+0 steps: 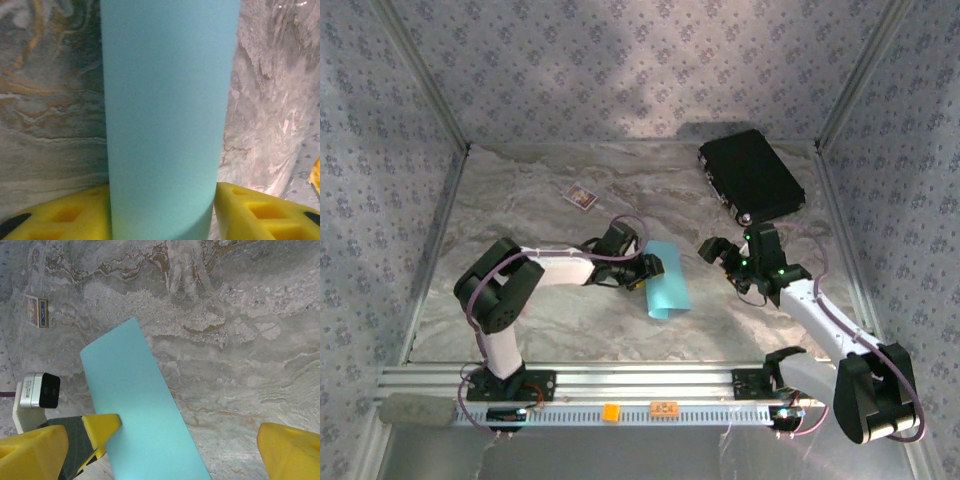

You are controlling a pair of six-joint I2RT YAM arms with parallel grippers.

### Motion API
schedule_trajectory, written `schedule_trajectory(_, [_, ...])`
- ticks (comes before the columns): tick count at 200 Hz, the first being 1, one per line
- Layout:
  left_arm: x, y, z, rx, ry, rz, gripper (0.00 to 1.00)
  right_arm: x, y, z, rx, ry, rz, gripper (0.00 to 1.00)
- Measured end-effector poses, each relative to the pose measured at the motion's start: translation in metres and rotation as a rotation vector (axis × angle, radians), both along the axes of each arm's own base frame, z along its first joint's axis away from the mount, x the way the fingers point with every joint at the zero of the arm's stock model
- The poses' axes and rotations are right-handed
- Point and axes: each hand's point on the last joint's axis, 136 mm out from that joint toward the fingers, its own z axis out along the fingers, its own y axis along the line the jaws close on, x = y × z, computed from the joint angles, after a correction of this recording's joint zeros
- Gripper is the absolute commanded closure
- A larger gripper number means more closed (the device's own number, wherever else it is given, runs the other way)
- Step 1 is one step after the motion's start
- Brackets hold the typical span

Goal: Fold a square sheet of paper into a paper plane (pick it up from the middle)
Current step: First fold the square sheet of paper in half at the center of the table.

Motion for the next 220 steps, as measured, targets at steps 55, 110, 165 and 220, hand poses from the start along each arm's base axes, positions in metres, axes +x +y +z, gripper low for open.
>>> schedule_trajectory(55, [0.001,0.007,0.001,0.121,-0.054,-0.059,0.37,-0.001,0.003,-0.002,-0.001,0.007,0.011,0.01])
schedule_trajectory(110, [-0.003,0.025,-0.001,0.228,-0.090,-0.125,0.44,-0.002,0.009,-0.008,0.010,0.028,0.034,0.01])
schedule_trajectory(165, [0.000,0.036,-0.001,0.264,-0.106,-0.181,0.49,-0.001,0.026,-0.014,0.025,0.047,0.091,0.06])
schedule_trajectory(220, [-0.004,0.045,-0.008,0.299,-0.098,-0.236,0.48,-0.001,0.036,-0.020,0.036,0.055,0.121,0.06])
